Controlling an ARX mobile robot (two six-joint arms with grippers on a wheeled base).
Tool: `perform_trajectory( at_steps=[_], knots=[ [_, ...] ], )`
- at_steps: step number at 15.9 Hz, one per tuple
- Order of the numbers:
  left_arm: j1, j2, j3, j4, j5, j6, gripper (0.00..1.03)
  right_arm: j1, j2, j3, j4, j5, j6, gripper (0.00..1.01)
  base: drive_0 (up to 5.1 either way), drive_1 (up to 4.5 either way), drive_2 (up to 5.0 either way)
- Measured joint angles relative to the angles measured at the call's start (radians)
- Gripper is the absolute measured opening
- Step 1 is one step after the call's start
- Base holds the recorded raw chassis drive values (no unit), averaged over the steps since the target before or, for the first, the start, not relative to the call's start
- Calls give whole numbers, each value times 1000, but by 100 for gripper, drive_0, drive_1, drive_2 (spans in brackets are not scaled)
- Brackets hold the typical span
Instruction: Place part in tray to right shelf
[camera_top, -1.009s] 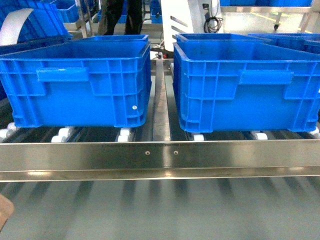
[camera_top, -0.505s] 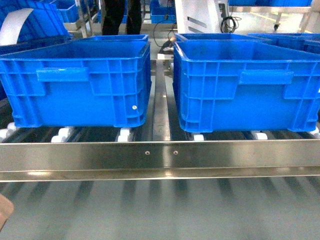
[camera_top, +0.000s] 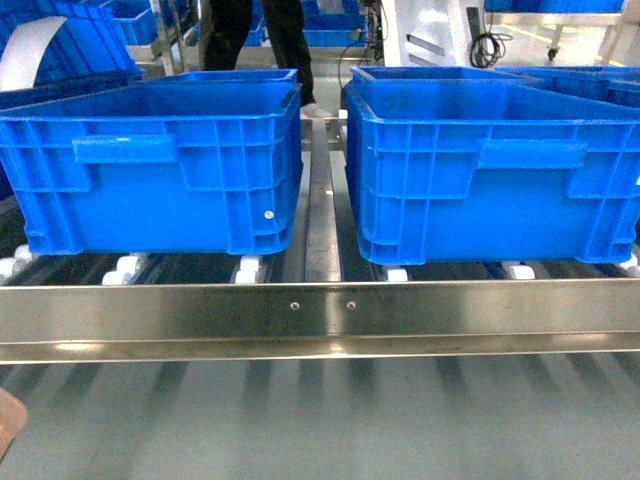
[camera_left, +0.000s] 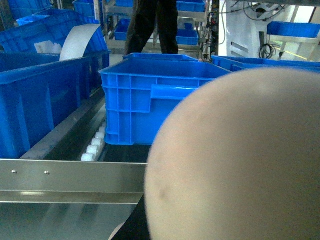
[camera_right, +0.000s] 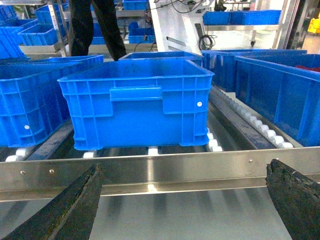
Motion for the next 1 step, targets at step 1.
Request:
perform_trajectory(
  at_steps=[1],
  knots=[
    [0,0,0,0,0,0,13,0,0,0,0,0,0,98,0,0,0]
  ],
)
